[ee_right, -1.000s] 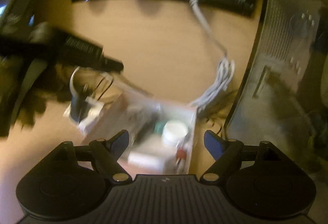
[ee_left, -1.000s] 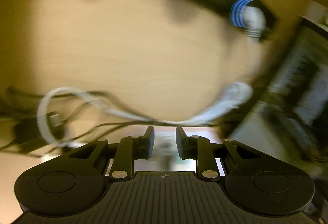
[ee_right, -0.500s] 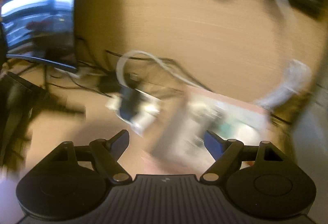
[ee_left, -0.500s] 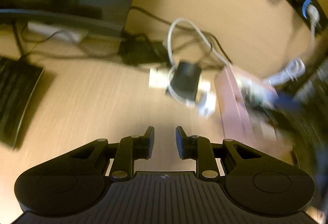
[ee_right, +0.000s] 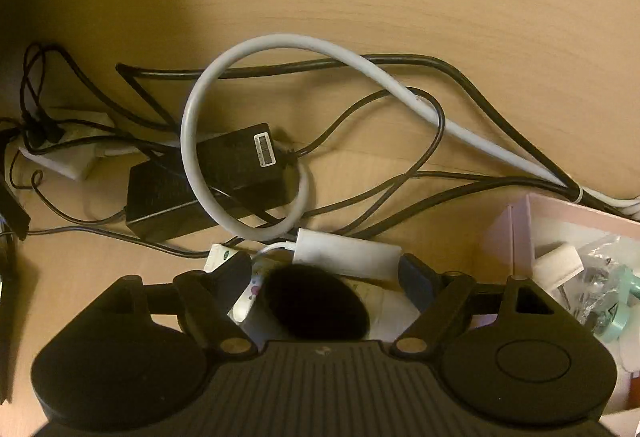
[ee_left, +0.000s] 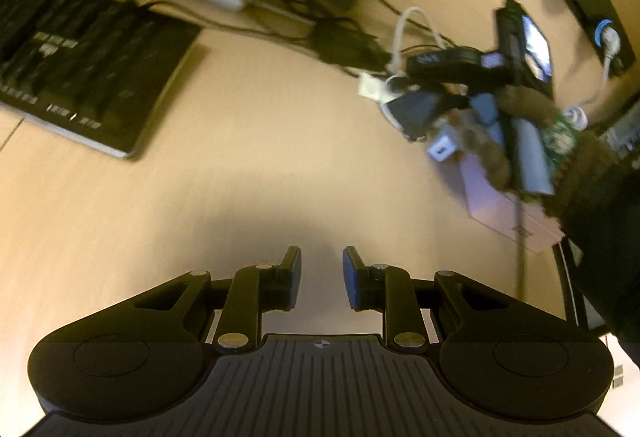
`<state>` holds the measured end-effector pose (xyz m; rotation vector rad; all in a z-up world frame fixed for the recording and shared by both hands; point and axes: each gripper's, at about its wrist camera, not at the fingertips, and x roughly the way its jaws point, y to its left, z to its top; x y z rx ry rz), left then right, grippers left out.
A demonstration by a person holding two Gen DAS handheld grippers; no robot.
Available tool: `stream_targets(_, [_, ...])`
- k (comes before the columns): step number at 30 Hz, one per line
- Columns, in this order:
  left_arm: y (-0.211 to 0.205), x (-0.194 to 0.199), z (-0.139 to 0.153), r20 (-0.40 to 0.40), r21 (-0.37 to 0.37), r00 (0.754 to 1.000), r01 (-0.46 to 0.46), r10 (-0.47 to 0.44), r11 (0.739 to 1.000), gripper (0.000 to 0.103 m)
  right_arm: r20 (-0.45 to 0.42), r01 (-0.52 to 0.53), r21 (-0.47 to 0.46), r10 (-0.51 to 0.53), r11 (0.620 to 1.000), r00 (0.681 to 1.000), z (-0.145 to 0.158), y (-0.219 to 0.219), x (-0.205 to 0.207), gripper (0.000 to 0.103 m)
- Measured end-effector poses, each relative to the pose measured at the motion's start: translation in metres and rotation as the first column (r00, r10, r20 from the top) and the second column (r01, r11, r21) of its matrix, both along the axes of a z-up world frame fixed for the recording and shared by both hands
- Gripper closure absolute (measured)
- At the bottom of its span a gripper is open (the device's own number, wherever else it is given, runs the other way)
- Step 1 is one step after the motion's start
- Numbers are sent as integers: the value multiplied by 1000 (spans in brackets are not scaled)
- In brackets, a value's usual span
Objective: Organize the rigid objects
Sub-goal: 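Grasp the black round device with the right tool while the left tool reaches toward the white charger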
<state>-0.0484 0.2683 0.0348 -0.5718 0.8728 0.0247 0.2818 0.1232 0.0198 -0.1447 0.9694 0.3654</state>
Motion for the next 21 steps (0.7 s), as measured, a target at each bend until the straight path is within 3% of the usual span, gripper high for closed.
stream_targets(3, [2, 5, -7, -20, -7, 1000, 7, -7, 1000, 78, -10, -65, -14, 65, 998, 998, 3, 1, -12, 54])
stream_targets(6, [-4, 18, -11, -35, -9, 999, 22, -22, 1000, 78, -50, -123, 16, 123, 992, 991, 2, -3, -33, 69])
stream_targets(13, [-17, 36, -12, -38, 14, 999, 36, -35, 999, 78, -76, -262, 75, 267, 962, 961, -4, -18, -117, 73])
stream_targets(17, [-30, 41, -5, 12, 21, 997, 81, -82, 996, 78, -37, -339, 46, 341, 940, 939, -2, -38, -165, 73])
stream_targets(19, [-37, 42, -1, 40, 22, 993, 108, -109, 994, 78, 38, -363, -35, 364, 931, 931, 0, -51, -191, 68])
stream_targets(21, [-46, 45, 1, 50, 39, 987, 149, -151, 988, 78, 110, -354, -145, 371, 924, 922, 1, -62, -212, 45])
